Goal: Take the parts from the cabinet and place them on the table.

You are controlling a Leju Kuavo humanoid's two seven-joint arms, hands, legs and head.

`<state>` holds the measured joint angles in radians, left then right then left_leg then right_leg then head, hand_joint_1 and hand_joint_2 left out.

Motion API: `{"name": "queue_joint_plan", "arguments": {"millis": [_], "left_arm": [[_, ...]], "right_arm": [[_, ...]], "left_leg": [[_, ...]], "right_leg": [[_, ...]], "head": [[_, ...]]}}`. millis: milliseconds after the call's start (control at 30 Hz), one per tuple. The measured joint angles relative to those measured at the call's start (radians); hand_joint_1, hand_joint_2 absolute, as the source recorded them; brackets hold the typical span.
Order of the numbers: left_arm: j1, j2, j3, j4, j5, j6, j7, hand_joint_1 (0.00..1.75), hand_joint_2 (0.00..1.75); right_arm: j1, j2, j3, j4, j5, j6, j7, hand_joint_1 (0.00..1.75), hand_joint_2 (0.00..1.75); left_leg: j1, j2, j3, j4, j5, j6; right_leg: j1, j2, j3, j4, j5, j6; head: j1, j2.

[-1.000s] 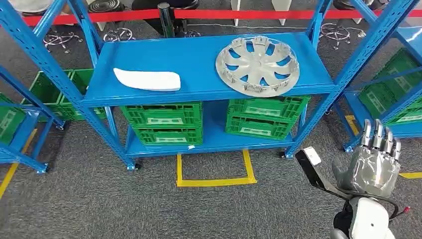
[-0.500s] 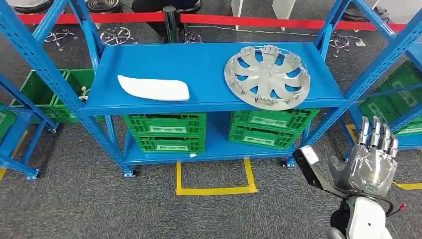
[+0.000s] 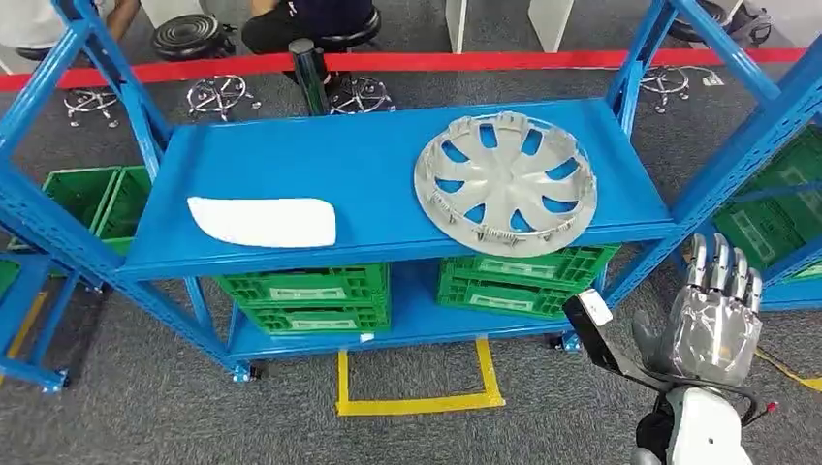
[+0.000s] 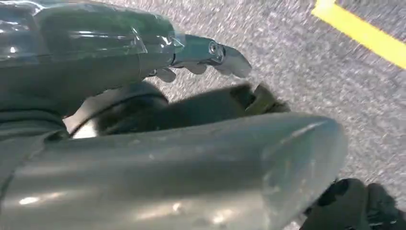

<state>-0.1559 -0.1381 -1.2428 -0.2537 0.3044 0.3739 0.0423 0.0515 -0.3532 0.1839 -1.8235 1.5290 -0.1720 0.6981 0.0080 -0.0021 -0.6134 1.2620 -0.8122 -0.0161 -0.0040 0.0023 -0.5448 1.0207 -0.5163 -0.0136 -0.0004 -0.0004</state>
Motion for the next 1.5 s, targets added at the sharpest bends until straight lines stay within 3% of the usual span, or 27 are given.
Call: {"name": "queue_joint_plan", "arguments": {"millis": [33, 67, 100, 133, 167, 200, 267, 333, 433, 467, 500, 533, 600, 633, 767, 833, 933, 967, 1000, 1033, 1133, 1200, 1333, 1367, 1433, 1467, 1500], "left_arm": [[0.000, 0.000, 0.000, 0.000, 0.000, 0.000, 0.003, 0.00, 0.00], [0.000, 0.000, 0.000, 0.000, 0.000, 0.000, 0.009, 0.00, 0.00], [0.001, 0.000, 0.000, 0.000, 0.000, 0.000, 0.010, 0.00, 0.00], [0.002, 0.003, 0.000, 0.001, 0.000, 0.000, 0.009, 0.00, 0.00], [0.003, 0.003, 0.000, 0.001, -0.001, 0.000, 0.009, 0.00, 0.00], [0.006, 0.002, 0.000, 0.000, -0.001, 0.000, 0.008, 0.00, 0.00], [0.006, 0.002, 0.000, 0.000, -0.002, 0.002, 0.006, 0.00, 0.00], [0.006, -0.001, 0.000, 0.000, -0.002, 0.004, 0.000, 0.00, 0.00], [0.007, -0.001, 0.000, 0.000, -0.003, 0.007, -0.004, 0.00, 0.00], [0.007, -0.001, 0.000, 0.000, -0.003, 0.009, -0.005, 0.00, 0.00], [0.007, 0.000, 0.000, 0.000, -0.003, 0.011, -0.007, 0.00, 0.00], [0.007, -0.001, 0.000, 0.000, -0.005, 0.011, -0.007, 0.00, 0.00], [0.006, -0.001, 0.000, 0.000, -0.011, 0.012, -0.006, 0.00, 0.00], [0.006, 0.000, 0.000, 0.000, -0.016, 0.012, -0.006, 0.00, 0.00], [0.004, 0.002, 0.000, 0.000, -0.040, 0.001, 0.003, 0.00, 0.00], [0.003, 0.003, 0.000, 0.000, -0.051, -0.007, 0.008, 0.00, 0.00], [0.001, 0.004, -0.001, 0.000, -0.060, -0.009, 0.011, 0.00, 0.00], [0.000, 0.004, -0.001, 0.000, -0.063, -0.009, 0.011, 0.00, 0.00], [0.000, 0.004, -0.001, 0.000, -0.064, -0.009, 0.011, 0.00, 0.00], [0.000, 0.004, -0.001, 0.000, -0.064, -0.009, 0.011, 0.00, 0.00], [0.000, 0.005, -0.001, 0.000, -0.064, -0.010, 0.012, 0.00, 0.00], [-0.001, 0.004, -0.001, 0.000, -0.066, -0.010, 0.012, 0.00, 0.00], [-0.001, 0.001, -0.001, 0.000, -0.069, -0.011, 0.013, 0.00, 0.00], [-0.002, 0.001, -0.001, 0.000, -0.075, -0.015, 0.011, 0.00, 0.00], [-0.003, 0.001, -0.001, 0.000, -0.083, -0.024, 0.011, 0.00, 0.00], [-0.003, 0.001, -0.002, 0.000, -0.088, -0.026, 0.010, 0.00, 0.00], [-0.004, 0.001, -0.002, 0.000, -0.090, -0.027, 0.009, 0.00, 0.00]], "right_arm": [[0.001, 0.001, 0.000, 0.000, 0.000, 0.000, 0.000, 0.00, 1.75], [0.002, 0.002, 0.000, 0.000, -0.001, 0.000, 0.000, 0.00, 1.75], [0.003, 0.003, 0.000, 0.000, -0.003, -0.001, 0.000, 0.00, 1.75], [0.002, 0.004, 0.000, 0.001, -0.011, -0.003, 0.000, 0.00, 1.75], [0.005, 0.005, 0.002, 0.004, -0.023, -0.007, 0.000, 0.00, 1.75], [0.004, 0.005, 0.003, 0.005, -0.040, -0.013, 0.000, 0.00, 1.75], [0.001, 0.004, 0.004, 0.005, -0.088, -0.030, 0.000, 0.00, 1.75], [-0.004, -0.005, 0.010, 0.001, -0.162, -0.045, 0.000, 0.00, 1.75], [-0.027, -0.025, 0.042, 0.000, -0.277, -0.041, 0.000, 0.00, 1.75], [-0.029, -0.030, 0.055, 0.000, -0.297, -0.040, 0.000, 0.00, 1.75], [-0.033, -0.032, 0.067, 0.000, -0.314, -0.039, 0.000, 0.00, 1.75], [-0.040, -0.037, 0.079, 0.000, -0.328, -0.032, 0.000, 0.00, 1.75], [-0.063, -0.052, 0.108, -0.001, -0.361, -0.005, -0.001, 0.00, 1.75], [-0.075, -0.062, 0.125, 0.000, -0.378, 0.010, -0.001, 0.00, 1.75], [-0.143, -0.094, 0.222, 0.005, -0.423, 0.099, -0.002, 0.00, 1.75], [-0.189, -0.099, 0.262, 0.012, -0.437, 0.134, -0.002, 0.00, 1.75], [-0.257, -0.101, 0.325, 0.023, -0.452, 0.161, -0.002, 0.00, 1.75], [-0.268, -0.101, 0.346, 0.027, -0.453, 0.164, -0.002, 0.00, 1.75], [-0.277, -0.101, 0.361, 0.031, -0.455, 0.166, -0.002, 0.00, 1.75], [-0.288, -0.103, 0.377, 0.036, -0.458, 0.166, -0.002, 0.00, 1.75], [-0.311, -0.103, 0.406, 0.045, -0.459, 0.166, -0.002, 0.00, 1.75], [-0.320, -0.106, 0.423, 0.052, -0.460, 0.165, -0.002, 0.00, 1.75], [-0.337, -0.116, 0.449, 0.060, -0.462, 0.167, -0.002, 0.00, 1.75], [-0.351, -0.119, 0.460, 0.061, -0.464, 0.175, -0.002, 0.00, 1.75], [-0.388, -0.121, 0.490, 0.072, -0.480, 0.199, -0.002, 0.00, 1.75], [-0.404, -0.120, 0.511, 0.081, -0.495, 0.209, -0.002, 0.00, 1.75], [-0.421, -0.118, 0.532, 0.093, -0.505, 0.221, -0.002, 0.00, 1.75]], "left_leg": [[0.000, 0.000, -0.016, -0.028, 0.018, 0.002], [-0.002, 0.000, -0.020, -0.085, 0.093, 0.009], [-0.004, 0.001, -0.019, -0.145, 0.187, 0.016], [-0.010, 0.000, -0.018, -0.185, 0.316, 0.032], [-0.014, -0.001, -0.030, -0.188, 0.286, 0.031], [-0.016, -0.003, -0.019, -0.188, 0.308, 0.036], [-0.018, -0.002, -0.016, -0.194, 0.316, 0.040], [-0.004, 0.001, 0.000, -0.222, 0.325, 0.046], [-0.002, 0.010, 0.009, -0.226, 0.317, 0.052], [-0.002, 0.012, 0.011, -0.226, 0.313, 0.052], [-0.001, 0.012, 0.014, -0.226, 0.309, 0.050], [0.000, 0.013, 0.021, -0.226, 0.304, 0.046], [0.003, 0.014, 0.037, -0.226, 0.294, 0.037], [0.003, 0.016, 0.040, -0.226, 0.290, 0.031], [0.000, 0.024, 0.034, -0.231, 0.294, 0.009], [0.001, 0.018, 0.031, -0.215, 0.275, -0.002], [0.001, 0.003, -0.078, -0.013, 0.177, -0.006], [0.000, 0.001, -0.116, 0.050, 0.161, -0.006], [0.000, 0.001, -0.132, 0.068, 0.170, -0.005], [0.000, 0.001, -0.125, 0.039, 0.204, -0.001], [-0.001, 0.005, -0.022, -0.188, 0.340, 0.017], [-0.006, 0.008, 0.000, -0.223, 0.316, 0.020], [0.000, 0.004, 0.007, -0.233, 0.318, 0.033], [0.000, 0.007, 0.010, -0.235, 0.316, 0.037], [0.000, 0.016, 0.014, -0.235, 0.312, 0.044], [0.000, 0.019, 0.014, -0.235, 0.311, 0.045], [0.000, 0.021, 0.016, -0.235, 0.309, 0.046]], "right_leg": [[0.000, 0.001, 0.016, 0.000, -0.012, 0.001], [0.002, 0.001, 0.035, 0.000, -0.026, 0.002], [0.003, 0.001, 0.048, -0.001, -0.036, 0.004], [0.001, 0.001, 0.056, -0.002, -0.045, 0.007], [0.003, 0.009, 0.060, 0.003, -0.054, 0.015], [0.004, 0.009, 0.059, 0.003, -0.061, 0.023], [0.003, 0.009, 0.065, -0.009, -0.065, 0.032], [0.003, 0.006, 0.062, 0.011, -0.088, 0.043], [-0.004, 0.005, -0.048, 0.215, -0.182, 0.060], [-0.008, 0.004, -0.089, 0.272, -0.190, 0.065], [-0.011, 0.003, -0.101, 0.277, -0.172, 0.067], [-0.014, 0.003, -0.092, 0.240, -0.129, 0.069], [-0.020, 0.003, -0.037, 0.084, -0.016, 0.073], [-0.024, 0.006, -0.017, 0.020, 0.010, 0.075], [-0.012, 0.010, -0.014, 0.001, -0.002, 0.042], [-0.017, 0.005, -0.006, -0.012, 0.005, 0.026], [-0.013, -0.001, -0.006, -0.015, 0.004, 0.014], [-0.010, -0.005, -0.005, -0.015, 0.002, 0.012], [-0.007, -0.008, -0.003, -0.015, 0.000, 0.010], [-0.005, -0.009, 0.000, -0.015, -0.002, 0.010], [-0.002, -0.010, 0.018, -0.015, -0.016, 0.016], [0.004, -0.009, 0.014, -0.010, -0.020, 0.025], [-0.002, -0.012, 0.015, -0.007, -0.037, 0.046], [-0.002, -0.009, -0.003, 0.034, -0.061, 0.050], [-0.006, -0.009, -0.085, 0.189, -0.127, 0.058], [-0.006, -0.009, -0.124, 0.257, -0.147, 0.061], [-0.006, -0.009, -0.147, 0.291, -0.145, 0.062]], "head": [[0.000, 0.000], [-0.002, 0.000], [-0.002, 0.000], [0.000, 0.000], [-0.004, 0.000], [-0.005, 0.000], [-0.005, 0.000], [-0.001, 0.000], [0.001, 0.000], [0.001, 0.000], [0.001, 0.000], [0.001, 0.000], [0.001, 0.000], [0.002, 0.000], [-0.003, 0.000], [-0.005, 0.000], [-0.008, 0.000], [-0.008, 0.000], [-0.008, 0.000], [-0.008, 0.000], [-0.008, 0.000], [-0.008, 0.000], [-0.005, 0.000], [-0.002, 0.000], [0.002, 0.000], [0.002, 0.000], [0.003, 0.000]]}}
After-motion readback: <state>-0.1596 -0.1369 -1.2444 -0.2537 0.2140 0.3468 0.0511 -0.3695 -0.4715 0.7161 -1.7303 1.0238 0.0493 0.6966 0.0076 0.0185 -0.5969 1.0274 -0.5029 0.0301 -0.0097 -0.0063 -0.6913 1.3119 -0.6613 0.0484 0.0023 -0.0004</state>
